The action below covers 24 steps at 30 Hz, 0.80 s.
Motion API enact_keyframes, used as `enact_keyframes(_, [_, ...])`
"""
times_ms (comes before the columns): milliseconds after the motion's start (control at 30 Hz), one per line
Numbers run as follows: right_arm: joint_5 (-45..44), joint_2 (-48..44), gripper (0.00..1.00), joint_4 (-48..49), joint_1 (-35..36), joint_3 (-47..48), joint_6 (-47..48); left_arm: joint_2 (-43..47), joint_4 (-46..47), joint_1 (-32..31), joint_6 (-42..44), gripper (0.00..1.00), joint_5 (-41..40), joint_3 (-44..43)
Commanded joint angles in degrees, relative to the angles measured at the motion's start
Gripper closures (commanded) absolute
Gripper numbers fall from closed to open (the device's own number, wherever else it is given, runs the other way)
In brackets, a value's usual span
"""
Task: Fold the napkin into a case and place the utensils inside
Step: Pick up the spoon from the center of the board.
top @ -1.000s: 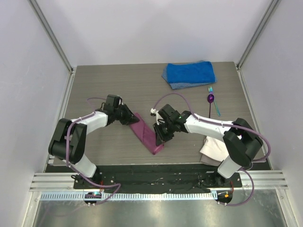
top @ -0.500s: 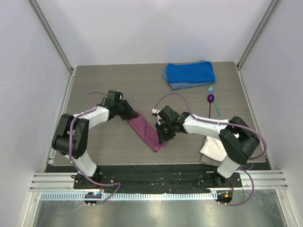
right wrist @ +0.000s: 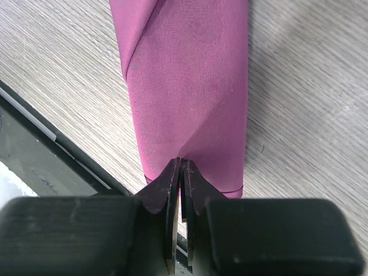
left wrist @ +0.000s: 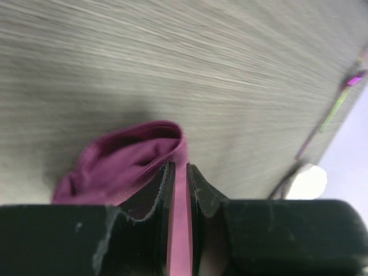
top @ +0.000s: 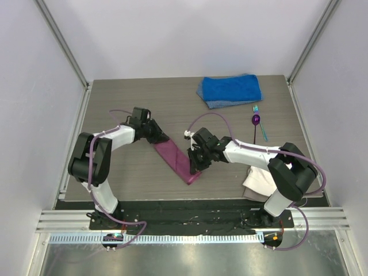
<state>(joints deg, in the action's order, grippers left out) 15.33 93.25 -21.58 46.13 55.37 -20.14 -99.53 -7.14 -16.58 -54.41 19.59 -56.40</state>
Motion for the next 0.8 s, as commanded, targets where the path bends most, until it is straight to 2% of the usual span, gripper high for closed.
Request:
enact_keyframes(0, [0.9, -1.5, 0.87, 3.8, -0.1, -2.5, -1.1, -5.0, 0.3, 0.8, 2.4, 0.83, -0.3, -2.7])
enact_keyframes(133, [-2.1, 0.1, 0.87, 4.8, -0.2, -4.0, -0.6, -7.4, -0.2, 1.2, 3.0, 0.83, -1.5, -4.4])
enact_keyframes(300, [-3.0, 1.1, 0.88, 4.6, -0.1, -3.2, -0.5, -4.5, -0.7, 1.3, 3.4, 0.81, -1.8, -4.1])
enact_keyframes(433, [-5.6, -2.2, 0.84, 3.0, -0.7, -0.7, -2.5, 1.2, -2.3, 1.3, 4.0, 0.68, -1.6, -2.8])
enact_keyframes(567, [-9.2, -7.3, 0.72, 1.1, -3.8, 2.7, -3.8, 11.3, -5.3, 1.2, 3.7, 0.55, -1.1, -1.7])
enact_keyframes(633, [-11.2, -10.3, 0.59, -1.3, -5.6, 3.9, -4.1, 15.7, -6.1, 0.8, 3.2, 0.44, -0.6, -0.6])
enact_keyframes(667, [-12.2, -11.2, 0.54, -2.1, -8.1, 5.2, -4.6, 20.4, -6.7, 0.6, 3.1, 0.41, -0.4, -0.4])
enact_keyframes(700, [-15.0, -12.6, 0.44, -3.1, -9.9, 5.6, -4.8, 22.3, -7.4, 0.3, 3.3, 0.39, -0.1, -0.4])
enact_keyframes(767, [-19.7, -13.4, 0.36, -6.3, -15.7, 7.4, -6.0, 26.4, -10.2, -0.3, 3.9, 0.38, 1.8, -0.3])
